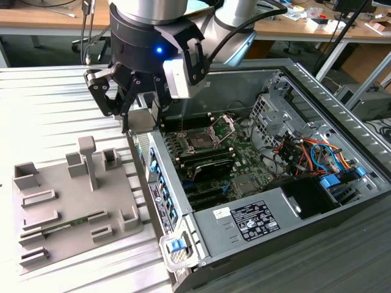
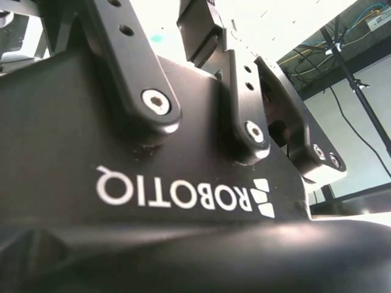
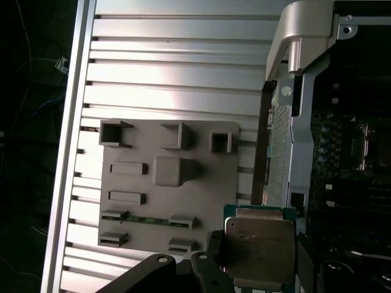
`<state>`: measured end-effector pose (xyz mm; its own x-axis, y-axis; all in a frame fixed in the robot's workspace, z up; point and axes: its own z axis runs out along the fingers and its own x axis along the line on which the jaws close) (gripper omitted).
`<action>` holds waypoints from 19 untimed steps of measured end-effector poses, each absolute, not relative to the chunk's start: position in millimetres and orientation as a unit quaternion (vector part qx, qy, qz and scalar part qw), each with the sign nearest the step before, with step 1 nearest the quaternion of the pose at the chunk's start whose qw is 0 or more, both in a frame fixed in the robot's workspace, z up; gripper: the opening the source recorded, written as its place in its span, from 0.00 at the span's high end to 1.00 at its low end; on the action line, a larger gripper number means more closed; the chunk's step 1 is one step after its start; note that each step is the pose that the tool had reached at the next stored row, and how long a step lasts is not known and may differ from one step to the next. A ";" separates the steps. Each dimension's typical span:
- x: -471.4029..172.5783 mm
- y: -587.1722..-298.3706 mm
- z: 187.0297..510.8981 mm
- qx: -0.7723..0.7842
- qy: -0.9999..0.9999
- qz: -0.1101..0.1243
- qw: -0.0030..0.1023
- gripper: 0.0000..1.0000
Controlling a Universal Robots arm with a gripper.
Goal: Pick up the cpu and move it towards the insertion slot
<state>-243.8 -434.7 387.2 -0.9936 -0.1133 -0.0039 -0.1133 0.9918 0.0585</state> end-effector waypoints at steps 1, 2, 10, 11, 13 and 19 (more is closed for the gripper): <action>-242.9 -434.6 387.2 -0.057 0.998 0.029 0.000 0.45; -242.0 -434.7 387.2 -0.057 0.998 0.029 0.000 0.45; -233.2 -434.7 387.2 -0.057 0.998 0.029 0.000 0.45; -232.4 -434.7 387.1 -0.057 0.998 0.029 0.000 0.45; -228.3 -434.7 387.1 -0.057 0.998 0.029 0.000 0.45; -220.7 -434.7 387.1 -0.057 0.998 0.029 0.000 0.45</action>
